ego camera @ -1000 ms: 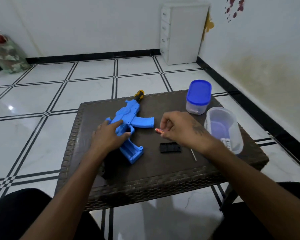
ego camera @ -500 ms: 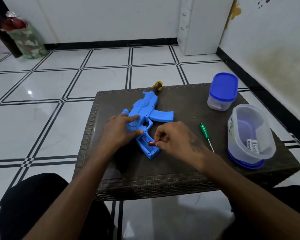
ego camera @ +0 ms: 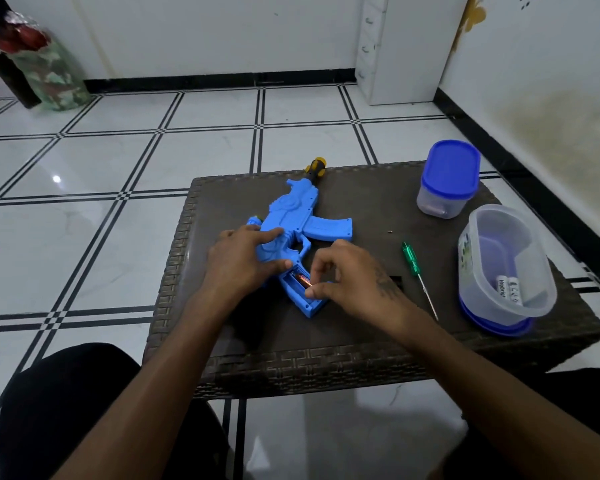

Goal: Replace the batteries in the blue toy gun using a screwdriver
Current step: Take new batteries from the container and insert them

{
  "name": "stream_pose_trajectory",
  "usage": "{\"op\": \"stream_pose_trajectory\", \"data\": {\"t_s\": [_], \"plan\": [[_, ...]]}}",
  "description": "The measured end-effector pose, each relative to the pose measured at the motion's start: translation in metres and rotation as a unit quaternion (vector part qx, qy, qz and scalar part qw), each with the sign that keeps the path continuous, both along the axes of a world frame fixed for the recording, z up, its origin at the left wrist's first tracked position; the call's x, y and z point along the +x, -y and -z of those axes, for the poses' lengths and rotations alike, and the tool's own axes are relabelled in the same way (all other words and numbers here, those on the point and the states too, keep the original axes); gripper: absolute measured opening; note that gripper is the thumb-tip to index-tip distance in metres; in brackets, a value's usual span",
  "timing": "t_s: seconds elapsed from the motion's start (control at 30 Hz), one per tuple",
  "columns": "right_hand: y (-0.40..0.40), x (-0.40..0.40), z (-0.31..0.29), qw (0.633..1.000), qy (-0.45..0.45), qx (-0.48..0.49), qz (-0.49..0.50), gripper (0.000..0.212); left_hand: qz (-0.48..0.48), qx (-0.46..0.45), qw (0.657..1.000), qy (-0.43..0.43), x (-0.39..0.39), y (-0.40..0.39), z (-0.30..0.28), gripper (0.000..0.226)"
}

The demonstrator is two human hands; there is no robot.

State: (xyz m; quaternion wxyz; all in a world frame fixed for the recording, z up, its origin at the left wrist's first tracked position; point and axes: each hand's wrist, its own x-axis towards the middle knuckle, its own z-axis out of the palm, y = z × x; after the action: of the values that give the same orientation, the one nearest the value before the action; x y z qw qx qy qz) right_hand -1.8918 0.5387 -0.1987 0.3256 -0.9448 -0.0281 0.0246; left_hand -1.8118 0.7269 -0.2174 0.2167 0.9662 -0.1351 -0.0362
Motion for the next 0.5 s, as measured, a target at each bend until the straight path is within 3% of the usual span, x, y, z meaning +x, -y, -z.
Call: {"op": "stream_pose_trajectory", "data": {"t_s": [0.2, 0.5], "plan": [[-0.001, 0.011, 0.0, 0.961, -0.155, 0.216, 0.077, 0.039, -0.007, 0.01, 1.0, -0.008, -0.002, 0.002, -0.004, 0.072], [-0.013, 0.02, -0.009, 0.981, -0.138, 0.124, 0.049, 0.036, -0.009, 0.018, 1.0, -0.015, -0.003, 0.003, -0.005, 0.071]]}}
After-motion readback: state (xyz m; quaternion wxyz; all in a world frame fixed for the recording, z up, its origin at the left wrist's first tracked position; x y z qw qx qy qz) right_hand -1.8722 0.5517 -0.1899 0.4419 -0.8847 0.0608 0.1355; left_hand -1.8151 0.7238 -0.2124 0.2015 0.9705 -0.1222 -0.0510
